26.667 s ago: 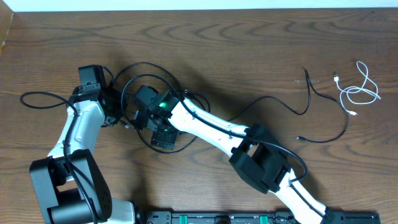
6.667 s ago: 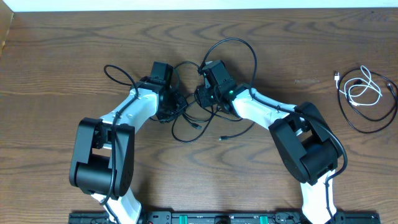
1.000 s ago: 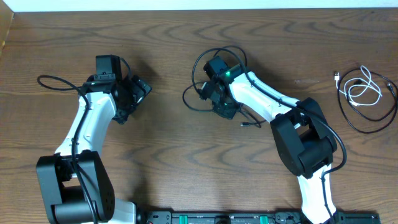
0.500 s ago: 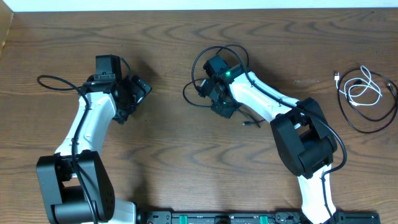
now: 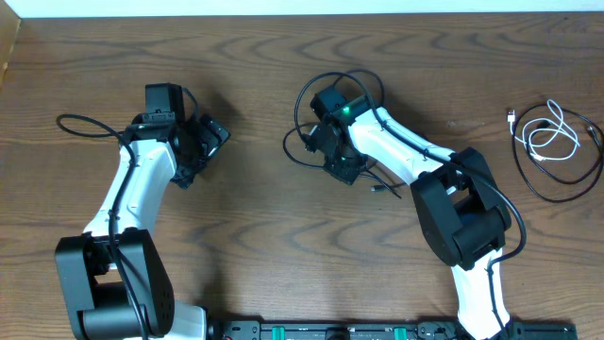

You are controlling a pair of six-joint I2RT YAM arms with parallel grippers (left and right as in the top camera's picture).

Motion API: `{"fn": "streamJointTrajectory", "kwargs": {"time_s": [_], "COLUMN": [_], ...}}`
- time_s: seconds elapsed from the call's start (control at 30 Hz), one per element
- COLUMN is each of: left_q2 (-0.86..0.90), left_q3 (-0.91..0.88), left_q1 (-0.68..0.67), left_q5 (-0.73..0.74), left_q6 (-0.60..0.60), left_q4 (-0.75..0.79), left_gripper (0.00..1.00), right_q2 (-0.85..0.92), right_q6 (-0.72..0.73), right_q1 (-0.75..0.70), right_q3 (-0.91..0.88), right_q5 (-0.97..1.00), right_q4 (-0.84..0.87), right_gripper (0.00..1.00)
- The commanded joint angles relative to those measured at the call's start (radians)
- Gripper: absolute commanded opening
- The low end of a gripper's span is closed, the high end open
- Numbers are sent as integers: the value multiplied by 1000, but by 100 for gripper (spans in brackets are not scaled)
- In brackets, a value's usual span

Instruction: Untangle cables

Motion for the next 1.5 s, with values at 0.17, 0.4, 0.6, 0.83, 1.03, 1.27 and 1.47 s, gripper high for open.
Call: {"fn": "streamJointTrajectory", "kwargs": {"time_s": [0.17, 0.4, 0.6, 0.83, 1.03, 1.27, 1.47], "left_q2": [1, 1, 1, 1, 1, 1, 1], "left_q3": [9, 9, 9, 9, 9, 9, 9], "left_q1": [2, 2, 2, 2, 2, 2, 2], "left_q5": [-14, -14, -14, -14, -14, -14, -14], "left_q6": [2, 2, 2, 2, 2, 2, 2], "left_q4": [-2, -2, -2, -2, -2, -2, -2], "left_gripper": [100, 100, 100, 100, 100, 100, 100], "right_q2": [-186, -292, -300, -299, -299, -299, -299], "right_q6": [18, 19, 33, 79, 129, 195, 206], "right_q1": [0, -50, -148, -241, -348, -493, -596], "right_q3": [52, 52, 52, 51, 51, 51, 51], "right_q5": [307, 512, 564, 441, 460, 468, 394], "right_q4": [19, 4, 5, 9, 24, -2, -31], "right_gripper": [1, 1, 1, 1, 1, 1, 1]}}
